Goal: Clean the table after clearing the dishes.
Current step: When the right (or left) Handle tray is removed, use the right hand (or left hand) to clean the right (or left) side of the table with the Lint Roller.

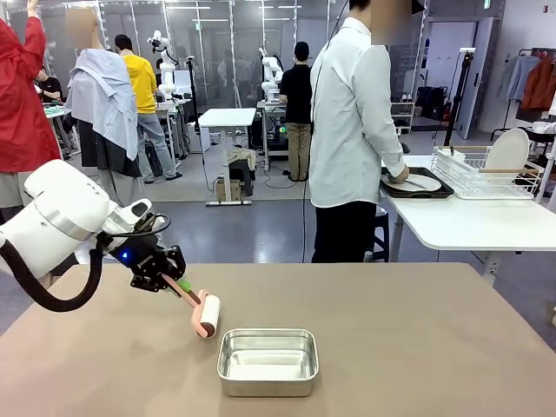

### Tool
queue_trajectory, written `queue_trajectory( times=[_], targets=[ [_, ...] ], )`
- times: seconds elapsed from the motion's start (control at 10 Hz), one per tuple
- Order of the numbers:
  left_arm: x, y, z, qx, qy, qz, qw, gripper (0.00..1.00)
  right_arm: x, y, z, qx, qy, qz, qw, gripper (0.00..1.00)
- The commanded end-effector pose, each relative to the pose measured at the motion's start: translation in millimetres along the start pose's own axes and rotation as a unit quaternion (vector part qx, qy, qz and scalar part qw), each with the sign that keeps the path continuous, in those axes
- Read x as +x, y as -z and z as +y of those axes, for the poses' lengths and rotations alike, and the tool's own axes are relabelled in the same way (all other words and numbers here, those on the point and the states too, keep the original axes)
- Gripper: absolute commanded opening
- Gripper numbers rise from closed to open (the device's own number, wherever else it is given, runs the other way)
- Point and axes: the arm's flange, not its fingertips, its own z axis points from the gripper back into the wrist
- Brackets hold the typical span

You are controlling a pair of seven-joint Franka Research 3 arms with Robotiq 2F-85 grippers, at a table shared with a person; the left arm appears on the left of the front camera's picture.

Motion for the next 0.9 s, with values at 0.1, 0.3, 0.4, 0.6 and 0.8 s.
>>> queue_trajectory(
  times=[0.1,0.3,0.4,0.6,0.8],
  targets=[
    [0,15,32,-0.052,-0.002,0.007,0.999,0.2,-2,-4,3,-0.002,-0.006,0.004,1.0,1.0],
    [3,21,73,-0.053,-0.001,-0.003,0.999,0.2,-2,-4,3,-0.002,-0.006,0.004,1.0,1.0],
    [5,19,93,-0.057,-0.007,0.004,0.998,0.2,-2,-4,3,-0.002,-0.006,0.004,1.0,1.0],
    [7,5,130,-0.09,-0.031,0.001,0.995,0.2,-2,-4,3,-0.002,-0.006,0.004,1.0,1.0],
    [2,-18,157,-0.096,-0.001,0.012,0.995,0.2,-2,-4,3,-0.002,-0.006,0.004,1.0,1.0]
  ],
)
